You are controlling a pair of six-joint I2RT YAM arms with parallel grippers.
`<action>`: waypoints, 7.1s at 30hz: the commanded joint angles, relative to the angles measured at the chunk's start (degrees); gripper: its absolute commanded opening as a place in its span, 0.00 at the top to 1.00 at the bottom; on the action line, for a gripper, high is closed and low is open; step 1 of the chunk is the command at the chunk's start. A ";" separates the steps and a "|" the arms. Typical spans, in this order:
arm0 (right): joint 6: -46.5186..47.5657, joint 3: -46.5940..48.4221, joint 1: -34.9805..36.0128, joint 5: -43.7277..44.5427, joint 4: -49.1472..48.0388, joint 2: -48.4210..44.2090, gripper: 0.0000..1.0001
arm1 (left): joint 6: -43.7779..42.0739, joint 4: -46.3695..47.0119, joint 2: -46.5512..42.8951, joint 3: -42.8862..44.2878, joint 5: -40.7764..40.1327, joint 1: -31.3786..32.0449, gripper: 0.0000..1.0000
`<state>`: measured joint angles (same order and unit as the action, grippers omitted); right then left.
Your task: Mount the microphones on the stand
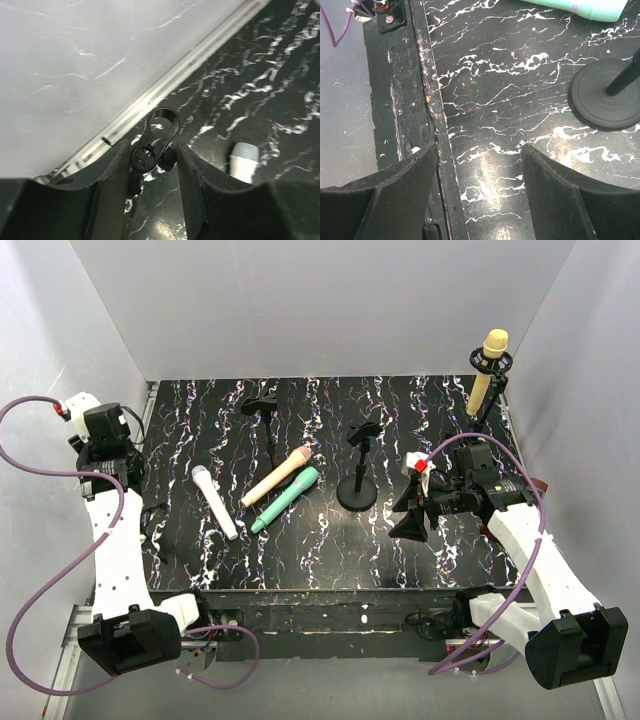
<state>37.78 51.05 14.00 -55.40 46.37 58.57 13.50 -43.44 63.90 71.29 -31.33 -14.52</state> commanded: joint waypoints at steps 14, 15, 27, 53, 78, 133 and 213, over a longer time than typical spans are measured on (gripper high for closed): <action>1.16 0.63 0.15 -0.24 0.12 0.59 0.25 | 3.82 -4.11 2.81 1.23 27.02 0.90 0.95; 1.16 0.63 -0.02 -0.24 0.12 0.67 0.25 | 3.90 -4.28 2.81 1.05 27.37 0.90 0.94; 1.16 0.63 -0.38 -0.85 0.21 1.11 0.25 | 4.87 -4.46 2.46 2.45 30.53 0.90 0.64; 3.27 1.34 -0.90 -1.91 2.50 3.40 0.25 | 14.00 -12.01 -7.90 0.10 32.13 3.89 0.23; 4.50 1.86 -1.17 -1.56 3.99 4.54 0.25 | 24.41 -14.23 -5.20 -16.18 3.04 3.89 0.24; 47.13 28.84 22.80 6.86 32.32 10.51 0.23 | 24.29 -4.90 -6.06 -12.39 68.41 11.62 1.00; -13.76 12.85 24.15 9.34 -12.43 3.22 0.99 | 21.57 23.39 -39.54 -14.06 43.37 24.02 0.02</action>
<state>35.90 64.45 40.64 -40.77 44.84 63.70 33.95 -28.88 29.87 60.27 12.05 9.52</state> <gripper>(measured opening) 0.130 0.981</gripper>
